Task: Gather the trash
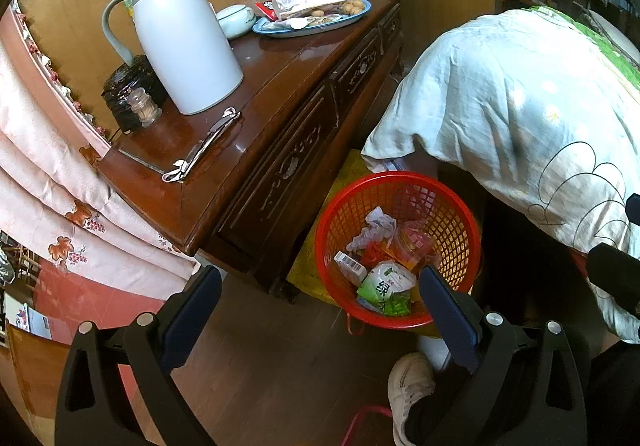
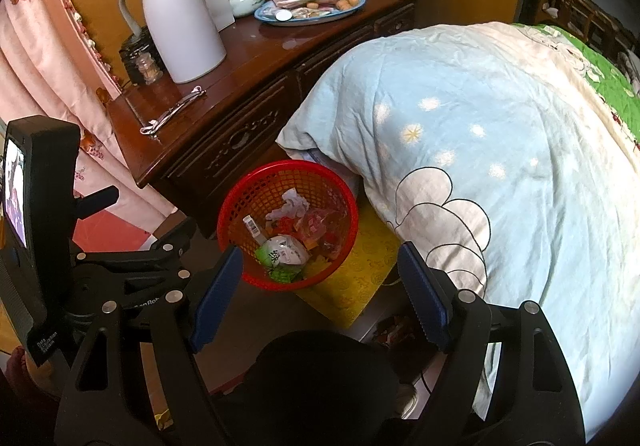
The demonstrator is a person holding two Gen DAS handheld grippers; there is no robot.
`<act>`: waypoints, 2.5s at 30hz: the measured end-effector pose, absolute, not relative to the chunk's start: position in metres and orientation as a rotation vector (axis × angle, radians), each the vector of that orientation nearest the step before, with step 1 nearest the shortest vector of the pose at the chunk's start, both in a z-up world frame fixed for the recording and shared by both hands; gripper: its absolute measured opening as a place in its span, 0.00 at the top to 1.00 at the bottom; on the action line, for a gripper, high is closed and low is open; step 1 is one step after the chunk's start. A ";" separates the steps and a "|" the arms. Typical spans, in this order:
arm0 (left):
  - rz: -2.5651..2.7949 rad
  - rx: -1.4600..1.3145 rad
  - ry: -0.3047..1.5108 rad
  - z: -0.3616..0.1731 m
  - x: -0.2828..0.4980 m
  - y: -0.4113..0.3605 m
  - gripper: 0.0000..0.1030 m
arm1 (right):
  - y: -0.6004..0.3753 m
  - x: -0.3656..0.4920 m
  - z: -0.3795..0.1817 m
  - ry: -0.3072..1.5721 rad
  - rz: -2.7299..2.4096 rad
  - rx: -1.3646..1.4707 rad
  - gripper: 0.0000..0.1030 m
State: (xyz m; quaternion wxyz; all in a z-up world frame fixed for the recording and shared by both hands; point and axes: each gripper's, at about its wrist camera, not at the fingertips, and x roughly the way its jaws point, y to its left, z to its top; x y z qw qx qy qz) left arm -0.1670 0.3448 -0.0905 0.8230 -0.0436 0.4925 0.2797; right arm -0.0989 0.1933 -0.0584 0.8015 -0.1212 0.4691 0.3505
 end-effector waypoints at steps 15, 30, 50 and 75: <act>0.593 -0.092 1.046 -0.091 -0.161 0.344 0.06 | 0.192 -0.098 -0.059 1.005 0.751 -0.259 0.25; 0.590 -0.090 1.041 -0.090 -0.160 0.343 0.06 | 0.192 -0.097 -0.059 1.006 0.749 -0.258 0.25; 0.566 -0.116 1.040 -0.088 -0.159 0.343 0.06 | 0.190 -0.096 -0.058 1.007 0.745 -0.251 0.25; 0.551 -0.116 1.027 -0.086 -0.158 0.341 0.06 | 0.188 -0.094 -0.057 1.006 0.743 -0.247 0.25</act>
